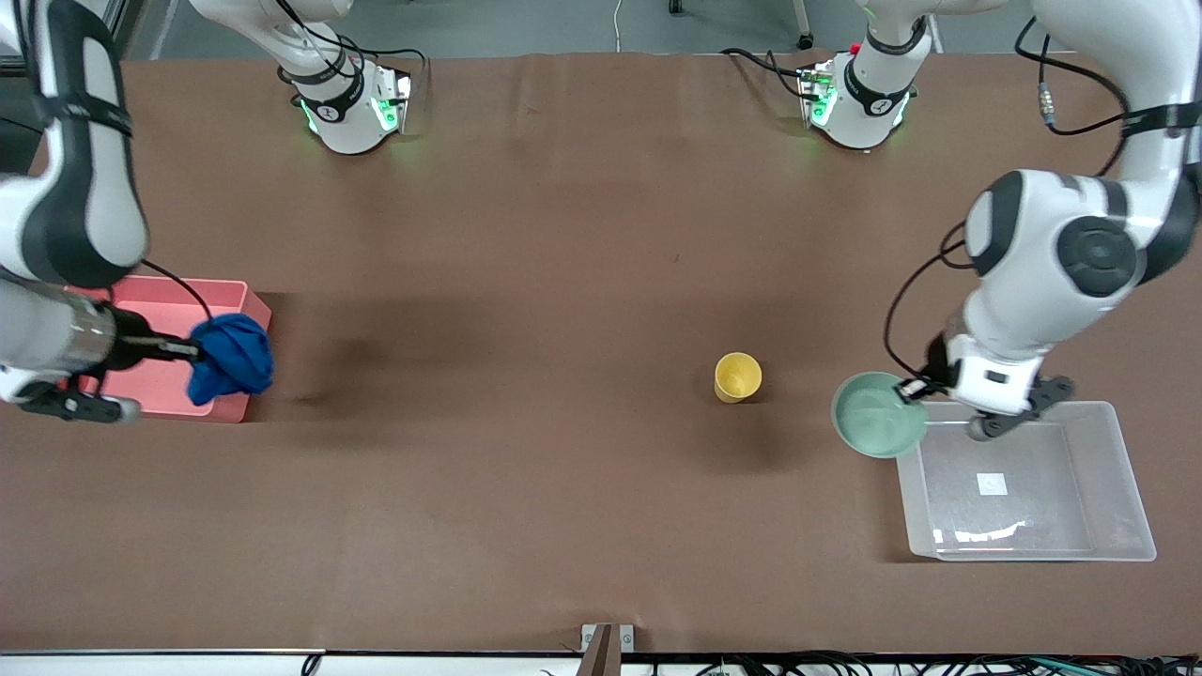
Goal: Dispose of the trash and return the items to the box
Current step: 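Drop the cloth into the pink bin while the left gripper carries the bowl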
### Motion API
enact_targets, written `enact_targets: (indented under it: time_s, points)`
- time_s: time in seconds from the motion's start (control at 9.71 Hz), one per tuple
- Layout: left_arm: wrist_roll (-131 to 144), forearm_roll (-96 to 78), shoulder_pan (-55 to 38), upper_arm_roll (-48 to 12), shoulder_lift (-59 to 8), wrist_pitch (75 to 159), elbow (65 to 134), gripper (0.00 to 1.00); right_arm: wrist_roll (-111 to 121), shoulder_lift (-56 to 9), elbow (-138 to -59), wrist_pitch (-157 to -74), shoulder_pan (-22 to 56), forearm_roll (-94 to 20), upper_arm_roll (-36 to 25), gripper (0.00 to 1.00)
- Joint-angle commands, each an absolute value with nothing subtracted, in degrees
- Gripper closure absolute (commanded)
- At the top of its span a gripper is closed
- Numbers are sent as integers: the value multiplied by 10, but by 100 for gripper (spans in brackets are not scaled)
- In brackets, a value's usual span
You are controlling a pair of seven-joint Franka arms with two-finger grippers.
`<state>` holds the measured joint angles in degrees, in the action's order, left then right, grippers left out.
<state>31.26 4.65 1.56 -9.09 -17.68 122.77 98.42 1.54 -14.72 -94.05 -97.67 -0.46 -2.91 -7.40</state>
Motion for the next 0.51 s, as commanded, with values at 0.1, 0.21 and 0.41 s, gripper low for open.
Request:
enact_targets:
  time_s: [0.1,0.21,0.41]
  points:
    - [163,74,84,-92,-270,1224,898,100,100,-116,-995,-991,-88,-20,-65,96]
    - [124,80,110,-92,-294,1224,876,100,117,-117,-999,-1005,-110,-20,-65,96]
    - [57,76,134,-92,-343,1224,854,100,187,-120,-1052,-1081,-154,-20,-65,95]
